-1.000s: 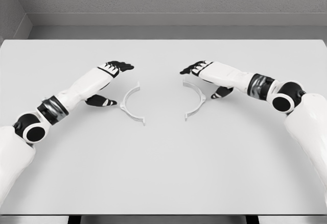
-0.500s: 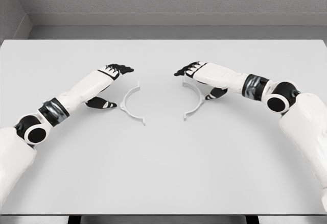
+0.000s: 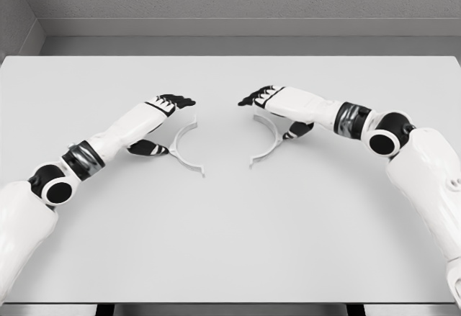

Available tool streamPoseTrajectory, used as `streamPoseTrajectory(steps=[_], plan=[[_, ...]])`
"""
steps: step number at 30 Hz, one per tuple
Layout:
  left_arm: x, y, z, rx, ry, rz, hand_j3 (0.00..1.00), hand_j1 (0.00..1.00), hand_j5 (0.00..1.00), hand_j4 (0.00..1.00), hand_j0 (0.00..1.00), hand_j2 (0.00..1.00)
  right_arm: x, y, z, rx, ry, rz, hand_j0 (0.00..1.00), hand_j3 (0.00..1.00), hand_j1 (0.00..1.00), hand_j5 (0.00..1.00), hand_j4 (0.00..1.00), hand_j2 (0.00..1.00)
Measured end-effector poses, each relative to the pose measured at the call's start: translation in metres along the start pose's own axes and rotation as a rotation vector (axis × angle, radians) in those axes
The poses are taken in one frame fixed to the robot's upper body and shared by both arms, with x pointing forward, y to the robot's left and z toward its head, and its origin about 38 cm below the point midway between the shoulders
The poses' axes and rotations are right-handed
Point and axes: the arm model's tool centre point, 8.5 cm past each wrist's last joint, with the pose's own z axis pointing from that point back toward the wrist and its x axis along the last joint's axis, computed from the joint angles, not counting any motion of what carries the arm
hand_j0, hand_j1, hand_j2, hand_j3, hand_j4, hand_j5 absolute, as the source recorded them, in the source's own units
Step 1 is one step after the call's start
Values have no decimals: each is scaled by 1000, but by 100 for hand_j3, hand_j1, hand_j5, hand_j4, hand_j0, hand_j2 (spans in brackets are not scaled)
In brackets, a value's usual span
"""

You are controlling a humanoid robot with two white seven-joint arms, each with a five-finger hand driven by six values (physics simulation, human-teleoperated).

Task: Assemble PVC drainage pipe clamps

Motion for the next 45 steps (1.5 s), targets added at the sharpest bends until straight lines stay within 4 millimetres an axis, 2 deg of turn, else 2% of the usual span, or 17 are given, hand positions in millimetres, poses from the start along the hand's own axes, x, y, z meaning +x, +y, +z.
streamPoseTrajectory(steps=[9,16,24,28,35,38,45], plan=[[1,1,0,6,-3,4,100,100,100,100,100,100,-4,7,-4,15,12,-23,100,100,100,100,100,100],[-1,5,2,7,0,1,100,100,100,100,100,100,-3,-7,-13,-1,4,-14,100,100,100,100,100,100],[-3,7,2,11,5,-2,100,100,100,100,100,100,-7,4,-17,19,15,-46,100,100,100,100,100,100],[-3,7,1,11,3,-1,100,100,100,100,100,100,-7,0,-20,17,17,-43,100,100,100,100,100,100],[1,4,-2,14,-5,6,100,100,100,100,100,100,-3,0,-26,14,5,-50,100,100,100,100,100,100],[3,2,-4,15,-10,11,100,100,100,100,100,100,0,-8,-31,7,-5,-38,100,100,100,100,100,100],[9,0,-9,21,-24,19,100,100,100,100,100,100,8,-10,-40,11,-24,-28,100,100,100,100,100,100]])
